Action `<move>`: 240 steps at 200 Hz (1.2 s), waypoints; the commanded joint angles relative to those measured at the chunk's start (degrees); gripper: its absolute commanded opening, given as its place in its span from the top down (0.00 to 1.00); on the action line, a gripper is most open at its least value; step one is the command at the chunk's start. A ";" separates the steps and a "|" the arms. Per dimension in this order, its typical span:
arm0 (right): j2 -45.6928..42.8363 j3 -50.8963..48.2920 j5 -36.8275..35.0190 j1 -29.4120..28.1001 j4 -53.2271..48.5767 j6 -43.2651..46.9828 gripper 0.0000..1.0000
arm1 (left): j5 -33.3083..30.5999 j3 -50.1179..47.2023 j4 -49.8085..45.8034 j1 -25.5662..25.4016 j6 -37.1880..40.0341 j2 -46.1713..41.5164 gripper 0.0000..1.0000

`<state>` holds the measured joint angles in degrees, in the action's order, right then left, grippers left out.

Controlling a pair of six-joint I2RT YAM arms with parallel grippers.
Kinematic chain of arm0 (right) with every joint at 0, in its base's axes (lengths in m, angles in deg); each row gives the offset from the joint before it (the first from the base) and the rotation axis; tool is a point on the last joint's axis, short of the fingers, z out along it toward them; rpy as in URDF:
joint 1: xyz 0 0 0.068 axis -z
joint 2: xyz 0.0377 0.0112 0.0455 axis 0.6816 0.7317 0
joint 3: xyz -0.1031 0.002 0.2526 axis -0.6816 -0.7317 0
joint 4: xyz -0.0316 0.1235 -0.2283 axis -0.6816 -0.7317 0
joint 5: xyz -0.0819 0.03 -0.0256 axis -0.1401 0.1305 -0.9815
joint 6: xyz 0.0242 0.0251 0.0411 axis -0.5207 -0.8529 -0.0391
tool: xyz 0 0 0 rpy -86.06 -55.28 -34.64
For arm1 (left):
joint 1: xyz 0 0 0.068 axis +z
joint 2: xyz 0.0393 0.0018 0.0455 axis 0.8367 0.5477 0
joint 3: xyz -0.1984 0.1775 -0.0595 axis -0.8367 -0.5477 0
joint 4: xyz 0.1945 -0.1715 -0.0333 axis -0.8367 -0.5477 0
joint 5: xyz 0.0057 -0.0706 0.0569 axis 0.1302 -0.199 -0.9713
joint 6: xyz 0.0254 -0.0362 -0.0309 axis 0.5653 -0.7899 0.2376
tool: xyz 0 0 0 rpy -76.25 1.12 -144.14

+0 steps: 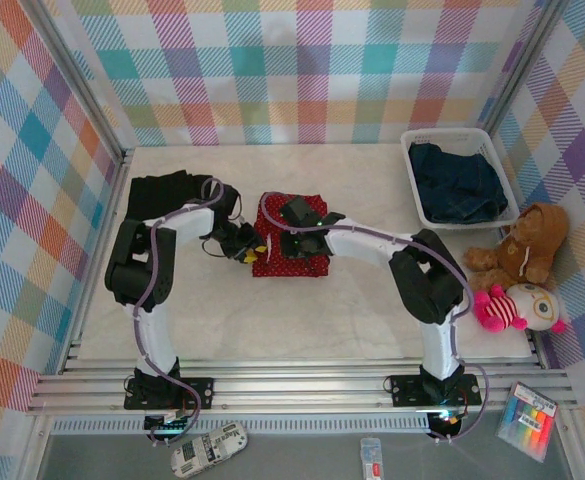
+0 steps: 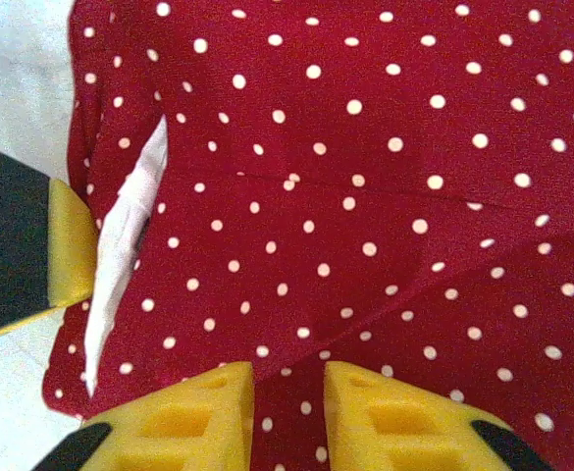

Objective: Fold and stack the skirts

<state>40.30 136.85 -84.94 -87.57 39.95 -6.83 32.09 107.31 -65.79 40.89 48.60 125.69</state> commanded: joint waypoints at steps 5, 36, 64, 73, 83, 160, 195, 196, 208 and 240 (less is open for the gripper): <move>2.88 2.94 3.74 0.03 -0.38 -0.11 0.79 | 3.90 0.52 1.47 -1.68 -0.39 1.93 0.68; 4.77 4.92 7.42 -0.01 3.51 -0.10 0.84 | 3.97 2.70 -0.49 -3.15 1.08 3.20 0.68; 4.90 5.61 9.18 -0.05 5.90 -0.63 0.86 | 2.12 2.63 -1.24 -2.98 0.75 3.24 0.68; 4.22 5.20 9.11 0.02 6.39 -0.69 0.87 | 1.65 2.41 -1.40 -2.67 0.76 3.10 0.68; 2.80 3.99 8.47 0.04 7.43 -0.73 0.87 | 1.35 2.04 -1.32 -2.18 0.57 2.84 0.67; -8.84 -7.50 3.47 3.20 11.53 -0.81 0.85 | 0.68 1.50 -3.16 -0.38 2.08 -2.16 0.65; -10.24 -10.19 4.40 5.65 11.00 -2.15 0.69 | 1.50 -0.43 -0.76 -0.29 0.52 -6.05 0.66; -10.26 -10.22 4.33 5.70 10.91 -2.17 0.69 | 1.64 -0.51 -0.60 -0.28 0.41 -6.09 0.66; -10.74 -10.83 3.57 6.23 10.53 -2.70 0.62 | 2.60 -1.17 0.57 -0.36 -0.54 -6.94 0.67; -12.89 -14.11 3.80 8.28 12.74 -4.73 0.44 | 3.89 -0.58 0.50 -1.05 -0.58 -6.15 0.67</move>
<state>30.62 124.57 -80.90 -80.23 51.36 -9.78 34.35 106.96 -65.38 39.84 48.75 119.90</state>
